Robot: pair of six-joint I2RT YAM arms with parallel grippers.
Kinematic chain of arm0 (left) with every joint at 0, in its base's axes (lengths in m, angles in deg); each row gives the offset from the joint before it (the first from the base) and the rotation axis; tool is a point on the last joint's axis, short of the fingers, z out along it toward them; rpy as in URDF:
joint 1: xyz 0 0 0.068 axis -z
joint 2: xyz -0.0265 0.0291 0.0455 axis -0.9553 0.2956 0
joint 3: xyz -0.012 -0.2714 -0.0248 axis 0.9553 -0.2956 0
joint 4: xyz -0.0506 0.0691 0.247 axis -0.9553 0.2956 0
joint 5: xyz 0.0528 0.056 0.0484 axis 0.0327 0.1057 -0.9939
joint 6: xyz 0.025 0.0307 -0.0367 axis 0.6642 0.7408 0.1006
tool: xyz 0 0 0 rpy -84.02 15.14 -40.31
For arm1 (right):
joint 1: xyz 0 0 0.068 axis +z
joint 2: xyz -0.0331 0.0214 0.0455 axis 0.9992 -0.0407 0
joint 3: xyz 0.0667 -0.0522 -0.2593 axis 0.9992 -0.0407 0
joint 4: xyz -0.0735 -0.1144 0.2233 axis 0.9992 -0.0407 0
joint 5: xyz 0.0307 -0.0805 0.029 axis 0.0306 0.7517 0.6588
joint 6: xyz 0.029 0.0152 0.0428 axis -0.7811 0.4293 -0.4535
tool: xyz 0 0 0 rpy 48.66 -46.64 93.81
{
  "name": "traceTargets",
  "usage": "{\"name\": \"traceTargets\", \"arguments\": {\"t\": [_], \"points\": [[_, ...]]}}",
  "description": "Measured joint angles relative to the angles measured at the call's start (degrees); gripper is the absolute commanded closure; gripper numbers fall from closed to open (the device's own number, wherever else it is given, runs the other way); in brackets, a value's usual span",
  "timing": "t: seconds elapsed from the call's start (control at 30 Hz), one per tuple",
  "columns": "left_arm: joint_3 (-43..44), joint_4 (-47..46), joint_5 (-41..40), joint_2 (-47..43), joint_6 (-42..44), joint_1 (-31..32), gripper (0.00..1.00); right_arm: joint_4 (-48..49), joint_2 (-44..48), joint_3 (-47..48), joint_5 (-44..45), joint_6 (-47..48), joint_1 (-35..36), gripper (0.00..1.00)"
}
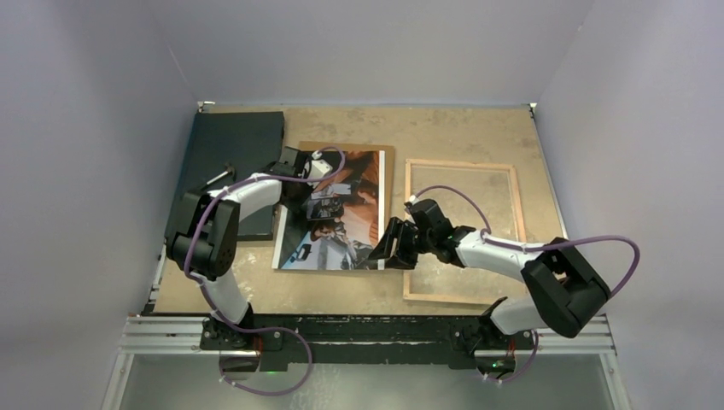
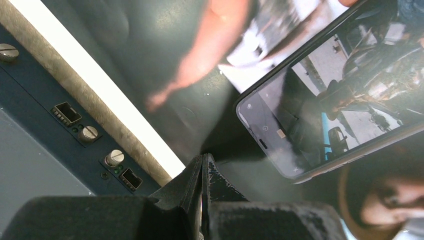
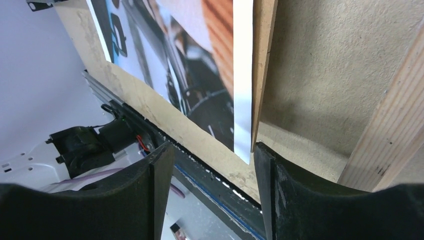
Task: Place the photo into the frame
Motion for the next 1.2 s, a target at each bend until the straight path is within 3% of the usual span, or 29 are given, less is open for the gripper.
{"name": "traceTargets", "arguments": {"t": [0.77, 1.2], "points": [[0.0, 0.5, 0.3, -0.1, -0.9, 1.4, 1.00, 0.8, -4.1, -1.8, -4.2, -1.1, 0.0, 0.32], [0.0, 0.5, 0.3, -0.1, -0.9, 1.4, 1.00, 3.0, -4.2, -1.5, -4.3, -1.1, 0.0, 0.37]]}}
